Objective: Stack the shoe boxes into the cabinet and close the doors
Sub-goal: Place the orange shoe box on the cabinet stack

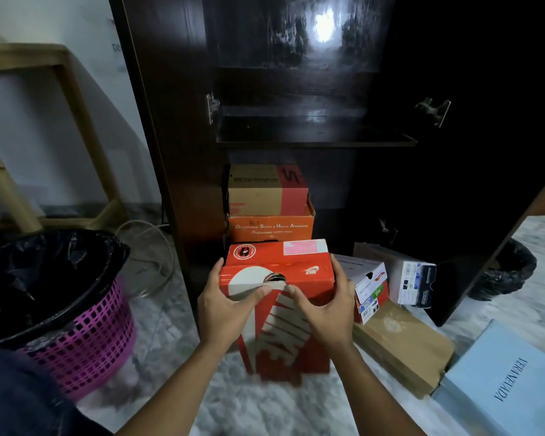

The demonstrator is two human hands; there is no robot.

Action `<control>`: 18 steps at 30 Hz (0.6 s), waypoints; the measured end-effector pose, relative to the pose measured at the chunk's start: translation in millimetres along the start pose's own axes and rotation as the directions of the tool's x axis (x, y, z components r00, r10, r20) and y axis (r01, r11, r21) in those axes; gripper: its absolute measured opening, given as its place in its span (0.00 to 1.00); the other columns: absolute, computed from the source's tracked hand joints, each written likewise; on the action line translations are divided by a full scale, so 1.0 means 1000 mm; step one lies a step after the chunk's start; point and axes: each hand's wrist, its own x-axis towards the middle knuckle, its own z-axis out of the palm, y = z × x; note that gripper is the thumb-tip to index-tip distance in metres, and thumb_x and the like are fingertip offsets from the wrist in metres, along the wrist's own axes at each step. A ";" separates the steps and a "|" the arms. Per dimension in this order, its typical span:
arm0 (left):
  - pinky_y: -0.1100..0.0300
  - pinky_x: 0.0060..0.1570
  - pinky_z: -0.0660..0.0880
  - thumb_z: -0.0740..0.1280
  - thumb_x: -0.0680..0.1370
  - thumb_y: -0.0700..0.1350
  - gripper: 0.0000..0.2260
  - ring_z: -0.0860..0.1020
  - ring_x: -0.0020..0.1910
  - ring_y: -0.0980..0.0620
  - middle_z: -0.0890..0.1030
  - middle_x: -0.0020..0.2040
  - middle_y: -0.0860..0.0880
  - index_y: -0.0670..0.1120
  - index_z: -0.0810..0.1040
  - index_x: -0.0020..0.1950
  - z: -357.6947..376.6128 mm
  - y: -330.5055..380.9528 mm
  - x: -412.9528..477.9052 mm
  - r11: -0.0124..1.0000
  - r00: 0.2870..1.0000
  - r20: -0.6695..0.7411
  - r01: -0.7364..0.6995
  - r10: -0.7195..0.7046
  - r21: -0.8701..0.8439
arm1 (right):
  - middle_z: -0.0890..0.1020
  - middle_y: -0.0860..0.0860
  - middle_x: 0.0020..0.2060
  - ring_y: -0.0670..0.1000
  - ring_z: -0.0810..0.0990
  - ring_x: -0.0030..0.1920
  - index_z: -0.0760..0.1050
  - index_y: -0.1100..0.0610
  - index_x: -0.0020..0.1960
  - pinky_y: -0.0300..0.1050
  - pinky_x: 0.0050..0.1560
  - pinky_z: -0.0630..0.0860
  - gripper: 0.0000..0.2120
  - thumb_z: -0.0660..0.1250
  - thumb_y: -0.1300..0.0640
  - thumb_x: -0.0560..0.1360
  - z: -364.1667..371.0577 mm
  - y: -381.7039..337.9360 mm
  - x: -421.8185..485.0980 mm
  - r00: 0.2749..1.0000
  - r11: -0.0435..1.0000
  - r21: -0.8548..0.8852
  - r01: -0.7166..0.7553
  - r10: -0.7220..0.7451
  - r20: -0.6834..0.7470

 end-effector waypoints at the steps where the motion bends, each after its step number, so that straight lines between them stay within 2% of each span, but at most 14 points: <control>1: 0.52 0.62 0.76 0.77 0.57 0.70 0.51 0.75 0.66 0.50 0.77 0.67 0.52 0.56 0.65 0.76 0.002 -0.001 -0.002 0.999 0.999 0.002 0.038 -0.039 0.024 | 0.71 0.46 0.59 0.45 0.72 0.63 0.61 0.34 0.73 0.44 0.63 0.73 0.47 0.77 0.30 0.59 0.000 0.002 0.001 1.000 1.000 -0.013 -0.016 0.016 0.019; 3: 0.51 0.62 0.76 0.77 0.62 0.67 0.47 0.75 0.67 0.47 0.76 0.69 0.50 0.55 0.64 0.77 0.007 -0.008 -0.004 0.993 0.995 0.026 0.095 -0.097 0.075 | 0.70 0.47 0.59 0.44 0.73 0.59 0.61 0.34 0.73 0.45 0.61 0.75 0.44 0.76 0.31 0.61 0.000 0.010 0.000 0.997 0.998 -0.032 -0.053 0.055 0.050; 5: 0.50 0.61 0.78 0.75 0.63 0.69 0.44 0.76 0.65 0.47 0.77 0.67 0.51 0.57 0.66 0.75 0.009 -0.017 -0.009 0.990 0.993 0.070 0.082 -0.090 0.118 | 0.70 0.48 0.59 0.45 0.73 0.58 0.62 0.39 0.74 0.44 0.59 0.75 0.43 0.76 0.33 0.64 -0.001 0.021 -0.006 0.993 0.993 -0.065 -0.096 0.100 0.060; 7: 0.49 0.59 0.79 0.72 0.63 0.71 0.40 0.76 0.64 0.49 0.77 0.66 0.53 0.58 0.69 0.72 0.011 -0.024 -0.015 0.988 0.992 0.112 0.040 -0.057 0.149 | 0.71 0.47 0.59 0.48 0.73 0.61 0.62 0.41 0.75 0.44 0.58 0.72 0.43 0.75 0.34 0.65 -0.001 0.031 -0.013 0.991 0.990 -0.085 -0.115 0.120 0.061; 9: 0.50 0.59 0.79 0.72 0.65 0.70 0.37 0.75 0.65 0.51 0.75 0.67 0.54 0.58 0.71 0.70 0.012 -0.028 -0.017 0.980 0.992 0.127 -0.013 -0.012 0.199 | 0.71 0.46 0.60 0.46 0.72 0.60 0.61 0.40 0.75 0.47 0.61 0.73 0.43 0.75 0.34 0.65 -0.001 0.038 -0.015 0.991 0.991 -0.069 -0.116 0.120 0.061; 11: 0.51 0.57 0.79 0.70 0.64 0.73 0.37 0.75 0.64 0.51 0.73 0.67 0.55 0.58 0.74 0.68 0.014 -0.030 -0.016 0.954 0.988 0.145 -0.088 0.048 0.285 | 0.71 0.46 0.62 0.46 0.72 0.62 0.60 0.39 0.75 0.51 0.64 0.74 0.44 0.74 0.32 0.64 -0.001 0.043 -0.014 0.990 0.990 -0.061 -0.123 0.127 0.061; 13: 0.49 0.59 0.78 0.69 0.63 0.76 0.38 0.73 0.67 0.51 0.71 0.69 0.55 0.56 0.77 0.66 0.014 -0.031 -0.012 0.905 0.976 0.178 -0.186 0.125 0.382 | 0.71 0.45 0.64 0.49 0.71 0.66 0.56 0.37 0.76 0.54 0.65 0.73 0.46 0.73 0.30 0.64 -0.002 0.045 -0.015 0.991 0.991 -0.053 -0.120 0.123 0.052; 16: 0.44 0.71 0.66 0.71 0.65 0.72 0.33 0.66 0.73 0.50 0.68 0.74 0.54 0.55 0.80 0.63 0.016 -0.019 0.003 0.783 0.914 0.313 -0.388 0.258 0.486 | 0.69 0.43 0.69 0.48 0.70 0.70 0.50 0.38 0.79 0.58 0.68 0.72 0.51 0.73 0.29 0.64 -0.002 0.050 -0.018 0.993 0.994 -0.063 -0.092 0.096 0.063; 18: 0.46 0.76 0.57 0.70 0.71 0.67 0.29 0.64 0.75 0.53 0.66 0.76 0.57 0.58 0.75 0.69 0.018 -0.001 0.011 0.685 0.805 0.530 -0.544 0.265 0.484 | 0.66 0.38 0.72 0.45 0.66 0.73 0.48 0.38 0.79 0.55 0.69 0.71 0.52 0.74 0.32 0.66 -0.002 0.055 -0.019 0.994 0.997 -0.051 -0.054 0.058 0.095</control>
